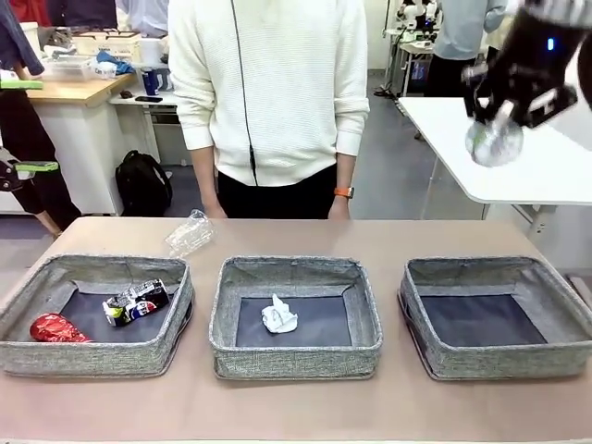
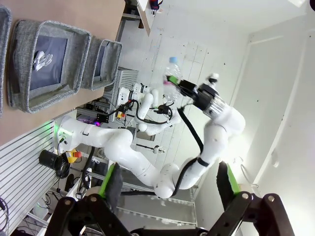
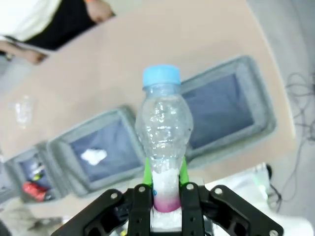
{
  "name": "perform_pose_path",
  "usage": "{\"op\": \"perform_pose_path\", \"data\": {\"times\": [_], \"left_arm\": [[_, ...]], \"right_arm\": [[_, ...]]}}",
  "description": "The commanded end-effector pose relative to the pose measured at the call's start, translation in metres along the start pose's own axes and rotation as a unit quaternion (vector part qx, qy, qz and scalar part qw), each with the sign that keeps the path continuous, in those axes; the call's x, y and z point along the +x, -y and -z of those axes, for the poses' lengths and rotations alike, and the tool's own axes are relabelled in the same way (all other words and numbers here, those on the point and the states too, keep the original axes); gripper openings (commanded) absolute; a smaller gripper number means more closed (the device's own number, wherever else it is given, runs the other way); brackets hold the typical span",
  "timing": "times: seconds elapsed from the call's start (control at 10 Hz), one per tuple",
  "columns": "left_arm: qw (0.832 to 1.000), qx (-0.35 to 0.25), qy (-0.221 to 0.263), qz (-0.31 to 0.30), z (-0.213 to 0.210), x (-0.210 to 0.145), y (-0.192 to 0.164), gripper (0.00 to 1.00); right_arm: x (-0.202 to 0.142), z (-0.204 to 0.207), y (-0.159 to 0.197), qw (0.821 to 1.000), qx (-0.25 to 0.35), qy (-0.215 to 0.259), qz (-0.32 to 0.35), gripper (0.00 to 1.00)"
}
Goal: Sort the waste into the appropriate baskets.
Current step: Pick up the waste item pointed out by the person.
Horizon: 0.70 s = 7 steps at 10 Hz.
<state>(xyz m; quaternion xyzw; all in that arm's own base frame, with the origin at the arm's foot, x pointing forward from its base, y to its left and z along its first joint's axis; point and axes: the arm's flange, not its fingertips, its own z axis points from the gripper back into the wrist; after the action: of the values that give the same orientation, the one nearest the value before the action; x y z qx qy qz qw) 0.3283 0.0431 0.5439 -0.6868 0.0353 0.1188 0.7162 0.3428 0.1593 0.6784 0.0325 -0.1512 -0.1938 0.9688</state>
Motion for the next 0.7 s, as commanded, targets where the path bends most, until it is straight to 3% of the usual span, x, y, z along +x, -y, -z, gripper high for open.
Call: {"op": "perform_pose_path", "data": {"times": [0.0,0.3,0.6], "left_arm": [[1.000,-0.009,-0.003,0.011,0.001,0.000,0.002,1.00],[1.000,-0.009,-0.003,0.011,0.001,0.000,0.002,1.00],[1.000,-0.009,-0.003,0.011,0.001,0.000,0.002,1.00]], "right_arm": [[-0.006,-0.033,-0.050,0.999,0.006,-0.021,0.029,0.20],[-0.059,-0.072,-0.153,0.998,0.040,-0.013,-0.036,0.20],[-0.104,-0.077,-0.202,0.996,0.025,-0.003,-0.090,0.20]]}}
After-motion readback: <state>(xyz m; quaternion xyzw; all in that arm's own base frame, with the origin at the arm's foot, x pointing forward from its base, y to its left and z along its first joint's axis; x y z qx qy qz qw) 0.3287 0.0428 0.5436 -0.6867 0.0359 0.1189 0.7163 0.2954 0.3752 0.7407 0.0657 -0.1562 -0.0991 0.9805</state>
